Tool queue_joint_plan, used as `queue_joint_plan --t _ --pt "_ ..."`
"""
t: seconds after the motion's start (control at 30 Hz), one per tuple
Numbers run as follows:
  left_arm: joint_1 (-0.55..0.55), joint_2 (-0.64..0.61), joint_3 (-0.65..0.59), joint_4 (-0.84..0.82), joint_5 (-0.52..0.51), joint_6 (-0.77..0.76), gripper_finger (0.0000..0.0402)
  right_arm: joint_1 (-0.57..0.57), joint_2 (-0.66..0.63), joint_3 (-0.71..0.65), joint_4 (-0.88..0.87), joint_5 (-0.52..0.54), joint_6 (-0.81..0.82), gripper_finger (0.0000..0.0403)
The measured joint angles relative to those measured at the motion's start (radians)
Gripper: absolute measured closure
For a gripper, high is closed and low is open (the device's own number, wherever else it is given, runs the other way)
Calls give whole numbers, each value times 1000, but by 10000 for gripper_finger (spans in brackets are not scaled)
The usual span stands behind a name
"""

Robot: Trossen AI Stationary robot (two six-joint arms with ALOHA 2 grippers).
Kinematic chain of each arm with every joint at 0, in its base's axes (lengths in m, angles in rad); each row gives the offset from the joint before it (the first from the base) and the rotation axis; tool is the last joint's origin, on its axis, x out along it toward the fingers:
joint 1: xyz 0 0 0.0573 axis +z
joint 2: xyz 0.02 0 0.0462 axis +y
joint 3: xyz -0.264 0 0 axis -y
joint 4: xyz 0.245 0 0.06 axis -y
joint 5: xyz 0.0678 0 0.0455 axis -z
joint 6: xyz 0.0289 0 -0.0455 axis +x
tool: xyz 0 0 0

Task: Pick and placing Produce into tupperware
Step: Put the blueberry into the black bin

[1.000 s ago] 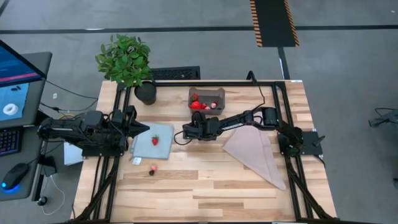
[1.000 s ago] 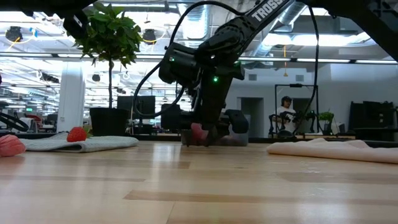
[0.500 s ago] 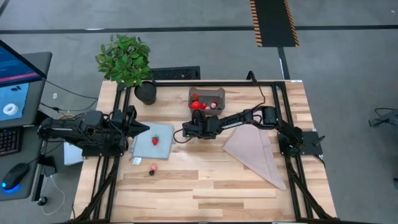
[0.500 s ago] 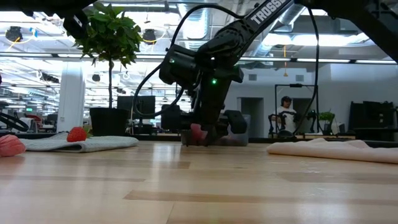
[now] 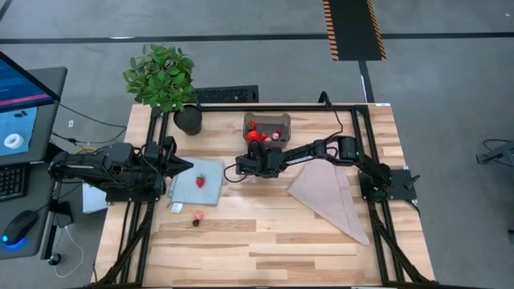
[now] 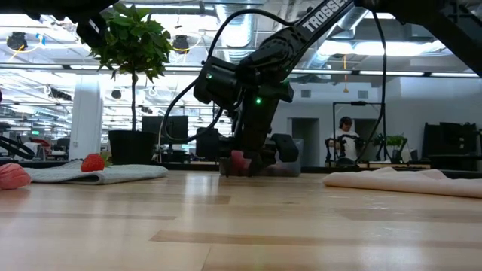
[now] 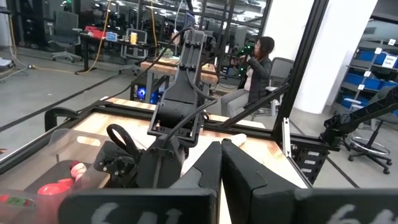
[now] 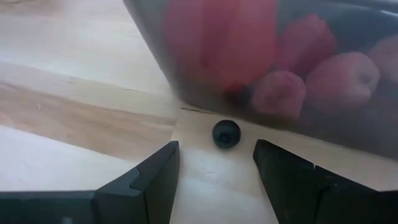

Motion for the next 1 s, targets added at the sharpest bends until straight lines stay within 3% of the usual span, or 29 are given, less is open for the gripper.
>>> queue_joint_plan --t 0.3,0.73,1.0 --pt "0 0 0 -1 0 0 401 -5 0 0 0 1 0 170" --pt "0 0 -8 0 0 -2 401 -7 1 0 3 4 0 297" --pt "0 0 -9 0 0 -2 401 -4 1 0 4 2 0 322"
